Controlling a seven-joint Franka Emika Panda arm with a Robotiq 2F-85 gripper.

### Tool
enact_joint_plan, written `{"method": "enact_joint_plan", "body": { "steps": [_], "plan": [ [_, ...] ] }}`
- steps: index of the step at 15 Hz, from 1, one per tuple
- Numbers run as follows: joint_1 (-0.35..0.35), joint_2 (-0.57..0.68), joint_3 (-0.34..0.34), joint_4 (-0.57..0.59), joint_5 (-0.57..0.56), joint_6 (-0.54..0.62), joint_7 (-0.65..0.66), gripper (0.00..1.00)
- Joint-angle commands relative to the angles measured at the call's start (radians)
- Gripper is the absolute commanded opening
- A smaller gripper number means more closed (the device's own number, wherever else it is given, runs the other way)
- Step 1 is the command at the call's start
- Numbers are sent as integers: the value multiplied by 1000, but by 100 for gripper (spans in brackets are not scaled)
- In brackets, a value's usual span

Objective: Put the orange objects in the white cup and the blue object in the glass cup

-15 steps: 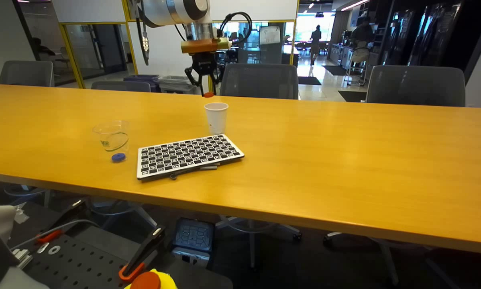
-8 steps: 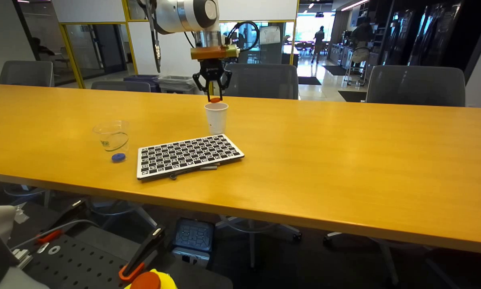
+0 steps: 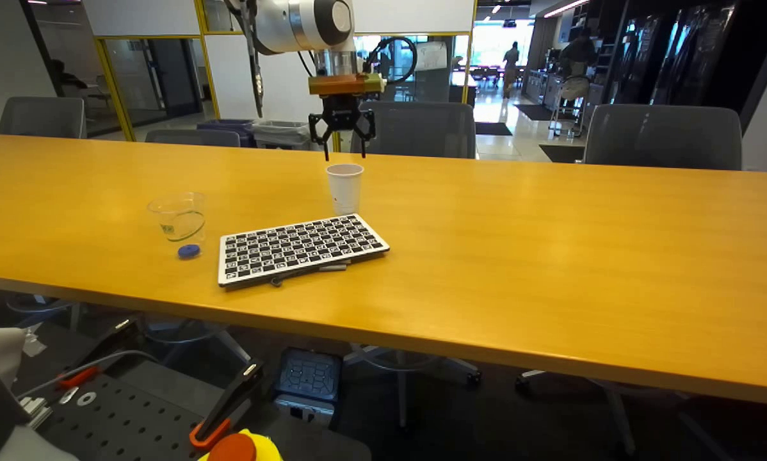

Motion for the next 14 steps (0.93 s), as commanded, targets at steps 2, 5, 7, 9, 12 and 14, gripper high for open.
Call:
{"method": "enact_joint_plan", "body": {
  "steps": [2,5,7,9,12,14],
  "plan": [
    [20,-90,-23,-56,-30,-21,87,100],
    [35,-202,-48,-173,-63,-10,211,100],
    [42,-299,-65,-278,-91,-1,309,100],
    [45,-398,-78,-388,-118,4,410,100],
    [32,-539,-86,-546,-153,7,519,100],
    [21,-613,-86,-635,-165,13,559,100]
  ]
}}
